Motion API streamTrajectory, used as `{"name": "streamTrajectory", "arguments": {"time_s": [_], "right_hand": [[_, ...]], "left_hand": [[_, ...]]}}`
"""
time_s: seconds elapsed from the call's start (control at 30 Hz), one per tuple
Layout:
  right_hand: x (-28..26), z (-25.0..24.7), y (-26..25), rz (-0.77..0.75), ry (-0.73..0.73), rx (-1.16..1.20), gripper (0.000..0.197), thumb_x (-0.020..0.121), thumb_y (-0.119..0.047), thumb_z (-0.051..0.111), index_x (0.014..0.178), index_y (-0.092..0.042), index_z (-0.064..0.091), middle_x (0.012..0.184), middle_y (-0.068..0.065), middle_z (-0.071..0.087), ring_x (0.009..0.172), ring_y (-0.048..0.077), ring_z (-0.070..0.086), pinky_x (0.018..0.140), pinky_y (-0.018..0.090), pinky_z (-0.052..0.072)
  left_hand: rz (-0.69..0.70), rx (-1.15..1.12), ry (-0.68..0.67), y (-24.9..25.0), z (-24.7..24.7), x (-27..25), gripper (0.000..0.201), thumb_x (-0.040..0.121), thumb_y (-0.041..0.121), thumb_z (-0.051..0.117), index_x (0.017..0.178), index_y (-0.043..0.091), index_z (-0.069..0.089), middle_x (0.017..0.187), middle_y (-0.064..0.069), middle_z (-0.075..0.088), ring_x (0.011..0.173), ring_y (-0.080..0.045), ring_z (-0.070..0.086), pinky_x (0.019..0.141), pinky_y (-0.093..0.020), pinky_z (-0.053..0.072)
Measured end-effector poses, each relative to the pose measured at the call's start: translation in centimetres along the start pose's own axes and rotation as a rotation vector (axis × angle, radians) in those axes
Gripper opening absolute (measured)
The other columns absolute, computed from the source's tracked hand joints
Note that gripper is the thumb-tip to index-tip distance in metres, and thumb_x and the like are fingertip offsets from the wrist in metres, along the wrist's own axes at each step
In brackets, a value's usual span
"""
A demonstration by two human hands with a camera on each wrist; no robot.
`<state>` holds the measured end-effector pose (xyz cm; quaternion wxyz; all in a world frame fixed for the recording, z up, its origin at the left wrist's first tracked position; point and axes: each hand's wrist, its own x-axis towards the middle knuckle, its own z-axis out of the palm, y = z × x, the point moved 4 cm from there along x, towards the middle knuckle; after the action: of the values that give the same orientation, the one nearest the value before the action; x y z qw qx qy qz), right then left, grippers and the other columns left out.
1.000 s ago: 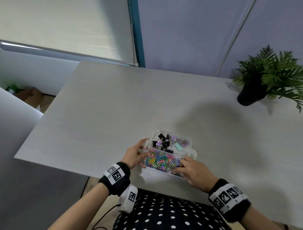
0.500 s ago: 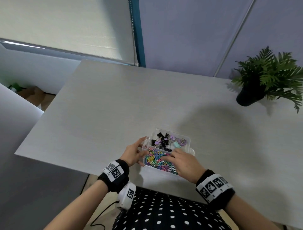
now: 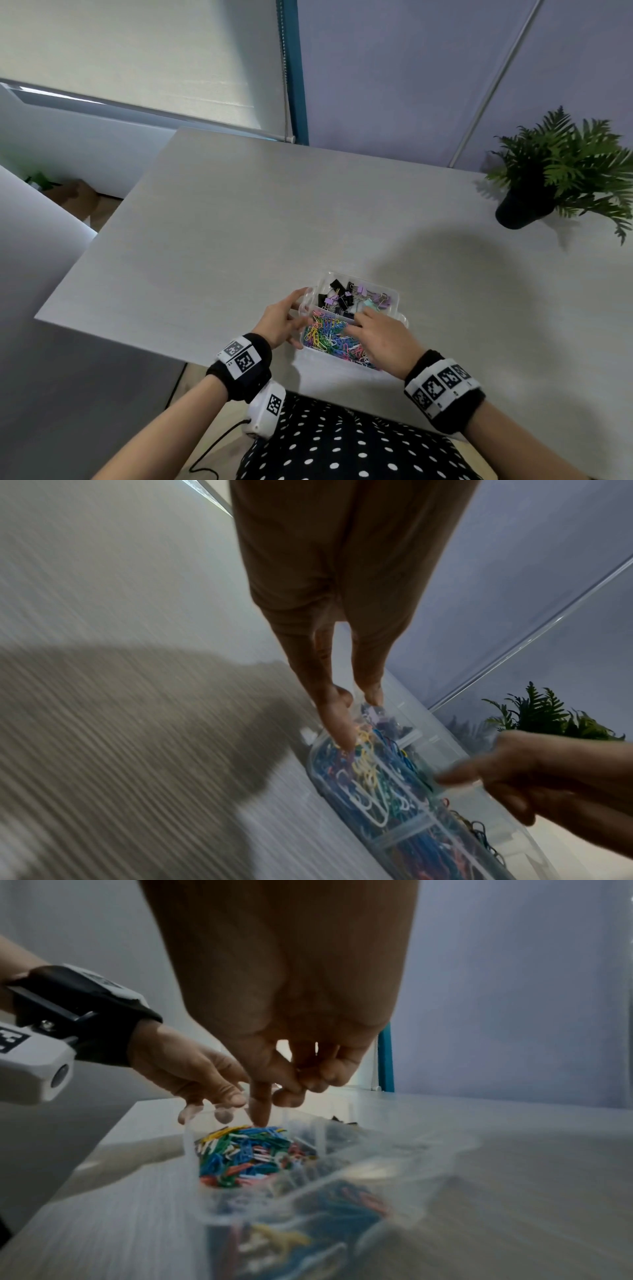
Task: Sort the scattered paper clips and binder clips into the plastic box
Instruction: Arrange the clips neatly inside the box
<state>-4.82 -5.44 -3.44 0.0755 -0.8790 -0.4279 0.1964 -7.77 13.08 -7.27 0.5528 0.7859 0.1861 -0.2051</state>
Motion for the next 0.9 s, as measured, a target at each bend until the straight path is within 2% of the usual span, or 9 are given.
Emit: {"name": "streamTrajectory", "arguments": {"time_s": [0.1,0.2,0.27,0.37,0.5,0.57,0.67,0.77,0.9], "right_hand": [[0.8,1.0,-1.3,-0.013,-0.036,-0.025,0.054,0.09,0.004,0.038,0.136,-0.024,0.038,0.104,0.006,0.056,0.099,0.022,0.045,0.067,0.03,0.029],[0.4,1.9,-1.0,-0.001,-0.092,-0.046,0.049,0.089,0.004,0.036,0.132,-0.019,0.041,0.098,0.01,0.055,0.096,0.024,0.045,0.061,0.033,0.033],[-0.2,2.1,-0.3,0.008,-0.115,-0.034,0.042,0.09,0.003,0.035,0.126,-0.014,0.047,0.097,0.01,0.054,0.097,0.023,0.044,0.065,0.033,0.036],[-1.0,1.7,0.7,-0.008,-0.131,-0.057,0.04,0.092,-0.001,0.034,0.126,-0.017,0.05,0.111,0.01,0.054,0.109,0.024,0.044,0.077,0.037,0.044],[-0.5,1.0,0.1,-0.051,-0.117,-0.035,0.035,0.095,-0.007,0.038,0.121,-0.021,0.057,0.101,0.004,0.052,0.106,0.022,0.043,0.068,0.032,0.033],[0.5,0.6,-0.9,-0.029,-0.055,-0.023,0.038,0.093,-0.006,0.042,0.128,-0.02,0.05,0.106,0.004,0.056,0.103,0.021,0.045,0.068,0.03,0.034],[1.7,0.8,-2.0,0.056,-0.045,-0.065,0.044,0.089,0.001,0.042,0.132,-0.007,0.04,0.113,0.01,0.059,0.102,0.025,0.05,0.077,0.034,0.042],[1.9,1.6,-2.4,0.033,-0.111,-0.08,0.038,0.088,0.002,0.04,0.124,-0.005,0.045,0.11,0.012,0.061,0.099,0.025,0.052,0.068,0.033,0.039],[1.5,1.6,-1.5,-0.022,-0.125,-0.112,0.032,0.09,-0.002,0.043,0.117,-0.012,0.057,0.105,0.008,0.065,0.097,0.024,0.051,0.075,0.032,0.038]], "left_hand": [[0.001,0.008,0.001,0.0,0.0,-0.1,0.062,0.088,0.007,0.059,0.141,0.027,0.034,0.119,-0.007,0.05,0.072,-0.014,0.063,0.044,-0.018,0.054],[0.003,0.01,0.003,0.1,0.0,-0.1,0.062,0.088,0.007,0.059,0.141,0.027,0.033,0.123,-0.008,0.05,0.071,-0.013,0.063,0.044,-0.018,0.053],[0.005,0.009,0.006,0.1,0.0,-0.2,0.062,0.088,0.007,0.059,0.142,0.027,0.033,0.123,-0.007,0.05,0.069,-0.013,0.063,0.044,-0.018,0.053],[0.001,-0.003,0.005,0.0,0.0,-0.2,0.062,0.089,0.007,0.058,0.141,0.028,0.033,0.121,-0.007,0.05,0.066,-0.014,0.063,0.045,-0.018,0.054],[0.007,-0.023,0.016,0.1,0.0,-0.2,0.061,0.089,0.005,0.058,0.14,0.028,0.035,0.117,-0.006,0.049,0.062,-0.015,0.062,0.044,-0.017,0.053],[0.01,-0.017,0.02,0.1,0.1,-0.2,0.06,0.089,0.006,0.058,0.14,0.028,0.035,0.117,-0.005,0.049,0.065,-0.014,0.063,0.044,-0.017,0.053],[0.015,-0.002,0.023,0.0,0.1,-0.3,0.059,0.089,0.006,0.058,0.139,0.027,0.036,0.119,-0.007,0.05,0.068,-0.012,0.063,0.043,-0.015,0.052],[0.009,-0.016,0.022,-0.1,0.0,-0.3,0.059,0.088,0.006,0.058,0.138,0.029,0.037,0.119,-0.008,0.05,0.07,-0.014,0.063,0.043,-0.017,0.053],[0.001,-0.049,0.006,-0.2,0.0,-0.3,0.06,0.087,0.006,0.06,0.138,0.028,0.037,0.115,-0.006,0.049,0.072,-0.017,0.064,0.044,-0.021,0.055]]}}
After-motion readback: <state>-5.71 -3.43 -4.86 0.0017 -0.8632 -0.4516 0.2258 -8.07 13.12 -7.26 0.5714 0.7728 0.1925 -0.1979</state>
